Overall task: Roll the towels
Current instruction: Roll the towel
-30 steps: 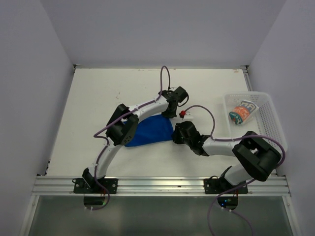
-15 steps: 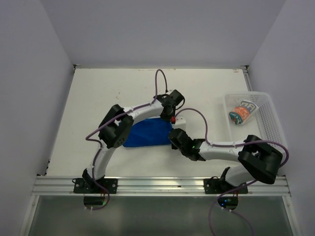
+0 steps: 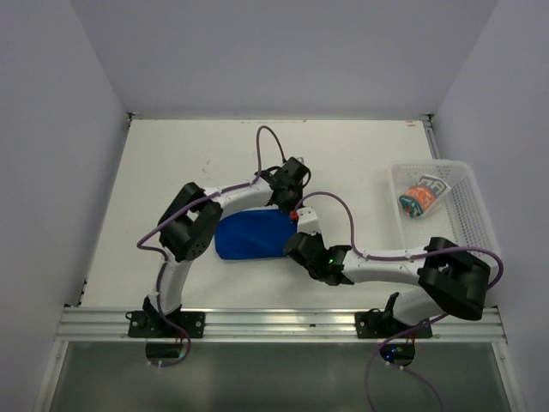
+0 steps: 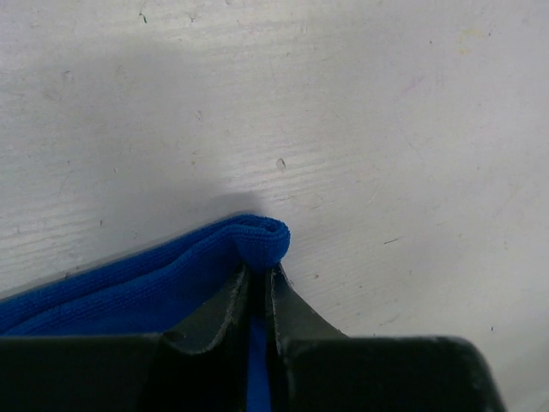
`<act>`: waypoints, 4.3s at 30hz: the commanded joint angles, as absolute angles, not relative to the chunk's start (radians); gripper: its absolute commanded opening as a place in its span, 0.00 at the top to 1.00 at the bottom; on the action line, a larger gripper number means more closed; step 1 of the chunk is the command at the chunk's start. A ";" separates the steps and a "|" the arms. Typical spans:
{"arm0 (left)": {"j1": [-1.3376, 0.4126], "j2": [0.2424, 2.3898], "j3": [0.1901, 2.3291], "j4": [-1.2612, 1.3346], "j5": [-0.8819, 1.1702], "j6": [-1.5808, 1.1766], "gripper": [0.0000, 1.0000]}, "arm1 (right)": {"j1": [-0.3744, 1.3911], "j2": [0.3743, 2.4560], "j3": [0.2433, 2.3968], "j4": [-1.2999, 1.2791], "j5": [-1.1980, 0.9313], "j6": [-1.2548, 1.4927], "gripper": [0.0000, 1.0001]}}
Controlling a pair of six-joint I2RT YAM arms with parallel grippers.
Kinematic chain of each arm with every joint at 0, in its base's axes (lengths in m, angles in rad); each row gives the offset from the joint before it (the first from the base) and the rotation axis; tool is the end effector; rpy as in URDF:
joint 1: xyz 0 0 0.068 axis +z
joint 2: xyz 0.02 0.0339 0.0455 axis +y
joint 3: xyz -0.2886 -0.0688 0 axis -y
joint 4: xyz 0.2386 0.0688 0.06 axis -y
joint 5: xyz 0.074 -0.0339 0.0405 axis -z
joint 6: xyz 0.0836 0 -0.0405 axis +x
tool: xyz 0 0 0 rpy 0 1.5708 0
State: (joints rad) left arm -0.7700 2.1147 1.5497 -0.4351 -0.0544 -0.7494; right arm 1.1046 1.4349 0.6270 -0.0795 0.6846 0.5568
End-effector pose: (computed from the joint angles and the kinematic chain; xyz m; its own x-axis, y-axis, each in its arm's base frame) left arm 0.3535 -0.3365 0.1509 -0.9014 -0.0734 -0.4267 0.0819 0.9388 -0.3345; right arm 0.1716 0.2235 0.1608 -0.5668 -0.2155 -0.7952 -0.2509 0.9645 -0.0826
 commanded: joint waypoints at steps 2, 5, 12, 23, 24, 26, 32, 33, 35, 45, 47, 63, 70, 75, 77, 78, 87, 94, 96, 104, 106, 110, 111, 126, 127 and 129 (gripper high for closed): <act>-0.707 2.037 1.531 -0.256 -0.051 -0.750 1.00 | 1.132 1.448 0.670 -0.190 0.745 0.552 1.00; -0.706 2.016 1.510 -0.221 -0.049 -0.730 1.00 | 1.153 1.459 0.690 -0.209 0.773 0.543 1.00; -0.698 1.982 1.460 -0.170 -0.038 -0.727 1.00 | 1.209 1.509 0.741 -0.262 0.839 0.534 1.00; -0.681 1.960 1.385 -0.114 -0.005 -0.704 1.00 | 1.239 1.594 0.818 -0.336 0.882 0.512 1.00; -0.681 1.956 1.382 -0.107 -0.005 -0.703 1.00 | 1.242 1.597 0.827 -0.336 0.884 0.508 1.00; -0.680 1.948 1.368 -0.094 -0.006 -0.701 1.00 | 1.247 1.608 0.834 -0.334 0.893 0.486 1.00; -0.670 1.933 1.355 -0.077 0.034 -0.693 1.00 | 1.259 1.611 0.856 -0.319 0.899 0.453 1.00; -0.670 1.931 1.353 -0.077 0.035 -0.693 1.00 | 1.261 1.615 0.857 -0.318 0.897 0.448 1.00; -0.666 1.930 1.347 -0.077 0.040 -0.690 1.00 | 1.262 1.623 0.862 -0.318 0.897 0.442 1.00; -0.653 1.921 1.310 -0.063 0.054 -0.677 1.00 | 1.270 1.646 0.884 -0.288 0.868 0.434 1.00; -0.649 1.919 1.302 -0.063 0.054 -0.675 1.00 | 1.270 1.652 0.884 -0.281 0.862 0.433 1.00; -0.624 1.884 1.267 -0.046 0.081 -0.666 1.00 | 1.275 1.663 0.899 -0.252 0.844 0.400 1.00; -0.611 1.876 1.218 -0.031 0.087 -0.664 1.00 | 1.275 1.692 0.882 -0.178 0.807 0.382 1.00; -0.600 1.865 1.181 -0.018 0.089 -0.663 1.00 | 1.275 1.717 0.884 -0.149 0.785 0.371 1.00; -0.594 1.862 1.170 -0.017 0.089 -0.663 1.00 | 1.275 1.726 0.885 -0.137 0.784 0.367 1.00; -0.591 1.859 1.164 -0.017 0.086 -0.661 1.00 | 1.275 1.729 0.887 -0.135 0.784 0.365 1.00; -0.560 1.842 1.059 0.052 0.090 -0.675 1.00 | 1.275 1.729 0.873 -0.083 0.750 0.405 0.96; -0.535 1.827 1.019 0.092 0.123 -0.687 1.00 | 1.200 1.557 0.819 -0.077 0.661 0.505 0.71; -0.535 1.821 1.012 0.097 0.127 -0.690 1.00 | 1.168 1.508 0.779 -0.061 0.618 0.543 0.67; -0.532 1.796 0.994 0.123 0.163 -0.712 1.00 | 0.977 1.355 0.625 0.086 0.343 0.679 0.62; -0.528 1.781 0.983 0.129 0.169 -0.721 1.00 | 0.925 1.345 0.604 0.145 0.290 0.727 0.62; -0.517 1.750 0.962 0.140 0.178 -0.735 1.00 | 0.850 1.374 0.586 0.238 0.170 0.804 0.63; -0.515 1.743 0.953 0.141 0.182 -0.736 1.00 | 0.839 1.397 0.589 0.264 0.141 0.825 0.63; -0.483 1.712 0.877 0.158 0.201 -0.730 1.00 | 0.799 1.555 0.653 0.330 0.057 0.844 0.64; -0.482 1.709 0.874 0.160 0.201 -0.730 1.00 | 0.799 1.557 0.658 0.331 0.054 0.842 0.63; -0.474 1.704 0.865 0.163 0.199 -0.730 1.00 | 0.799 1.568 0.669 0.334 0.045 0.839 0.63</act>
